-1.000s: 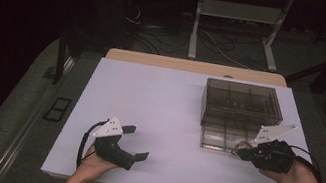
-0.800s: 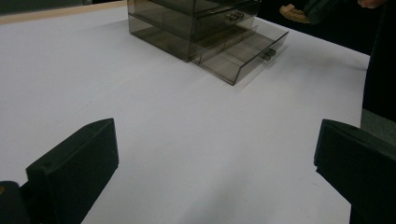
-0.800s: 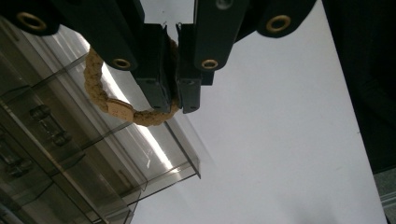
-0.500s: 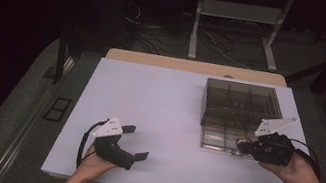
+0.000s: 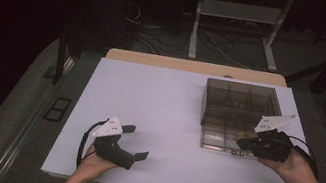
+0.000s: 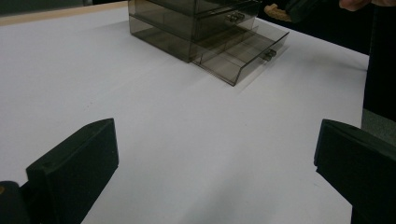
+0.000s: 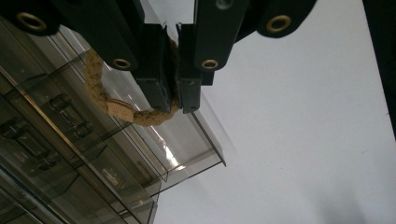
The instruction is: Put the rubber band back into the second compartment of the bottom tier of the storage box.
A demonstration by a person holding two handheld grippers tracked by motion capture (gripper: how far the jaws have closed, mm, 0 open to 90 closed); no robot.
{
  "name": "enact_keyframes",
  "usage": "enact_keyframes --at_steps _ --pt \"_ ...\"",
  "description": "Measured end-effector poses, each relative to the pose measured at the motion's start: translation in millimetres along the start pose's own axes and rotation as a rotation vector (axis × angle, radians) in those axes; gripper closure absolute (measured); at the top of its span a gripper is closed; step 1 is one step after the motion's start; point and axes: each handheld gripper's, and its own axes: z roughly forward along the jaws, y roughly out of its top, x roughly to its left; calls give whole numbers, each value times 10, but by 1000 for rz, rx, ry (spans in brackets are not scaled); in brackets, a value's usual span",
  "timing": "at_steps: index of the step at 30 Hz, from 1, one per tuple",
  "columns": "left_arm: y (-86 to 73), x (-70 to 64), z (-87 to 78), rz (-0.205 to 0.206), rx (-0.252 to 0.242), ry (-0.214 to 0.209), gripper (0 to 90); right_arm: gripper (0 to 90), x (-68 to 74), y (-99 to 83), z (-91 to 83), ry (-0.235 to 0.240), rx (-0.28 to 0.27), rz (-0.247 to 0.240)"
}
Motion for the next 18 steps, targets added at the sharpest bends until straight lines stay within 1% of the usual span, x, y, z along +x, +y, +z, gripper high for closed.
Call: enact_keyframes --at_steps 11,18 --pt "1 -1 -1 0 0 -1 0 832 -59 -3 77 -10 0 6" --pt "1 2 -1 0 -1 -1 0 831 -103 -18 115 -13 -6 18"
